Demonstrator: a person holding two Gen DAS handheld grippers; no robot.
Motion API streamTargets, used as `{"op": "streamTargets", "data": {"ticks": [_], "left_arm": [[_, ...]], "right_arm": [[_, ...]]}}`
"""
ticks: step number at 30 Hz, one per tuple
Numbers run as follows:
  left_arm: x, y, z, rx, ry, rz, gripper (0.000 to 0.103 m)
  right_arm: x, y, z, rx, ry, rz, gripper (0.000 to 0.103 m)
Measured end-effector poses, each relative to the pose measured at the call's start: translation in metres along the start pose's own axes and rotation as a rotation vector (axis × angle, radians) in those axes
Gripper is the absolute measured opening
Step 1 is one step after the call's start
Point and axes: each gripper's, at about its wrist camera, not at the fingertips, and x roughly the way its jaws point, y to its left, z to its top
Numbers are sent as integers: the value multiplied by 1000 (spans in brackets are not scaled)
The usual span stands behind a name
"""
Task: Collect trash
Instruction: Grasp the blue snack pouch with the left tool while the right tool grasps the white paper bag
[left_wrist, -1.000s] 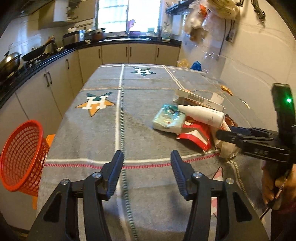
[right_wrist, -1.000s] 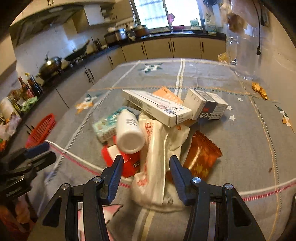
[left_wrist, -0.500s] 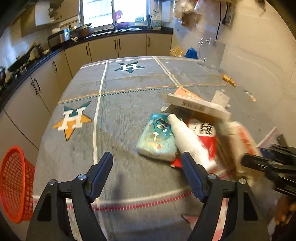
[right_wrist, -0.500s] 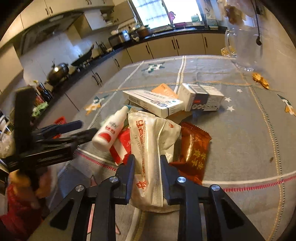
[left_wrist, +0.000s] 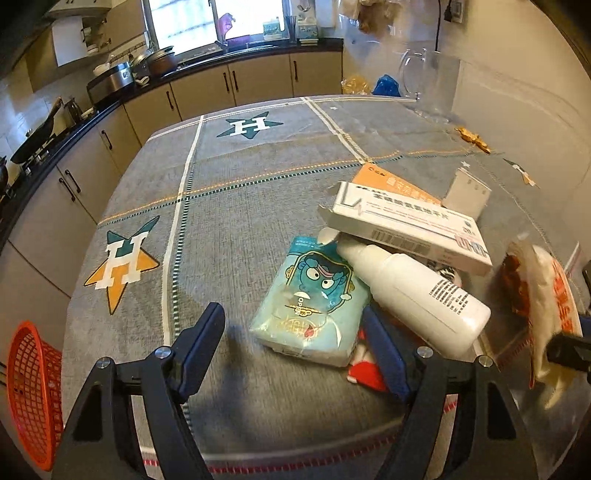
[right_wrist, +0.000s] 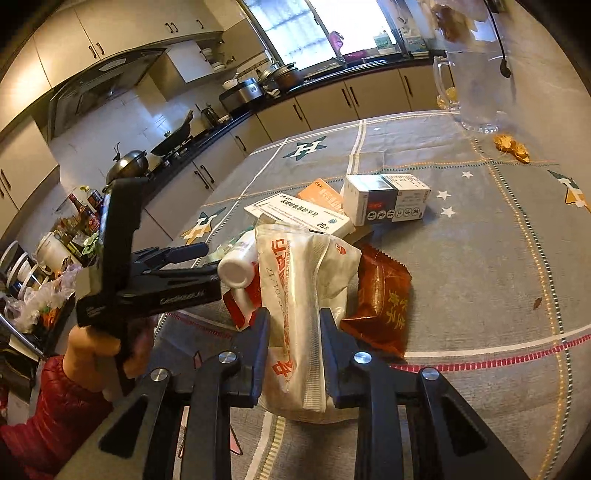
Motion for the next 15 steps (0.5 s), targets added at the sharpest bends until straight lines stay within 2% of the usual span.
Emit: {"op": "streamTargets", "data": {"ticks": [3, 5, 10, 15], "left_arm": [[8, 4, 0, -18, 31, -21, 58], [10, 5, -3, -24, 38, -30, 57], [0, 11, -14, -55, 23, -44, 47], [-19, 21, -37, -89, 19, -28, 45]], "right_arm": [[1, -2, 0, 4, 2, 7, 29], [1, -1, 0, 7, 4, 9, 29], [2, 3, -1, 3, 8, 14, 29], [2, 9, -3, -10, 11, 21, 29]]}}
